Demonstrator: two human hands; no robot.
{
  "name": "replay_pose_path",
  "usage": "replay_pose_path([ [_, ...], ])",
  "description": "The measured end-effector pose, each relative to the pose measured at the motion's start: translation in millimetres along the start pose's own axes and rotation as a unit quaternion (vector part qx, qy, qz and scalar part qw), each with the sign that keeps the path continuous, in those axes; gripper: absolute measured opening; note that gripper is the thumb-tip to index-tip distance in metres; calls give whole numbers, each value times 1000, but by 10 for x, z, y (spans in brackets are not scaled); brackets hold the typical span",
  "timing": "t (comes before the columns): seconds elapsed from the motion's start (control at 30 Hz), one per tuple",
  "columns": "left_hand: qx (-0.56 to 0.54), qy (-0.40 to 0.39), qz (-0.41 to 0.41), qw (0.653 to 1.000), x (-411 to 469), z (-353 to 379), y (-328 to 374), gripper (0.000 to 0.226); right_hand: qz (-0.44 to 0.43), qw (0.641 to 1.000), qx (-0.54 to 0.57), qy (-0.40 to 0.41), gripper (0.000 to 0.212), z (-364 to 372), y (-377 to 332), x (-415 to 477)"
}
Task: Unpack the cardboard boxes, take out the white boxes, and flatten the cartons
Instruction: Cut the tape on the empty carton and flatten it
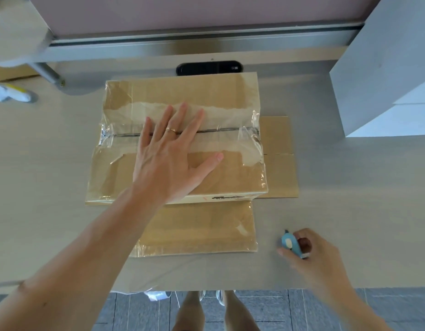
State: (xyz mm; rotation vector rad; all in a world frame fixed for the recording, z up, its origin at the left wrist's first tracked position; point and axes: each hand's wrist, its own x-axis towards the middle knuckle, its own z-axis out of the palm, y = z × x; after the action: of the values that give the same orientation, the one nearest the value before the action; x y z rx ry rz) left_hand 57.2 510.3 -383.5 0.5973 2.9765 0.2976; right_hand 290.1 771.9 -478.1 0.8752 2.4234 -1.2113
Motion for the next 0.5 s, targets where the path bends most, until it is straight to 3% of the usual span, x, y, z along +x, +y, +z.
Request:
replay_pose_path([
  [0.13,-7,-6,10,1000,-39,-23,22,87,-42,978,202,37,7,-245,-464,223],
  [0.2,-23,14,15,1000,43,-73,38,77,-88,963,254,26,17,-412,-785,376],
  [0.37,-147,63,112,981,674,-213,287,33,-108,950,290,-42,25,-546,-1421,787],
  [0.5,-119,13,241,963,1127,-224,525,28,-138,943,293,-76,6,-507,-1653,899],
])
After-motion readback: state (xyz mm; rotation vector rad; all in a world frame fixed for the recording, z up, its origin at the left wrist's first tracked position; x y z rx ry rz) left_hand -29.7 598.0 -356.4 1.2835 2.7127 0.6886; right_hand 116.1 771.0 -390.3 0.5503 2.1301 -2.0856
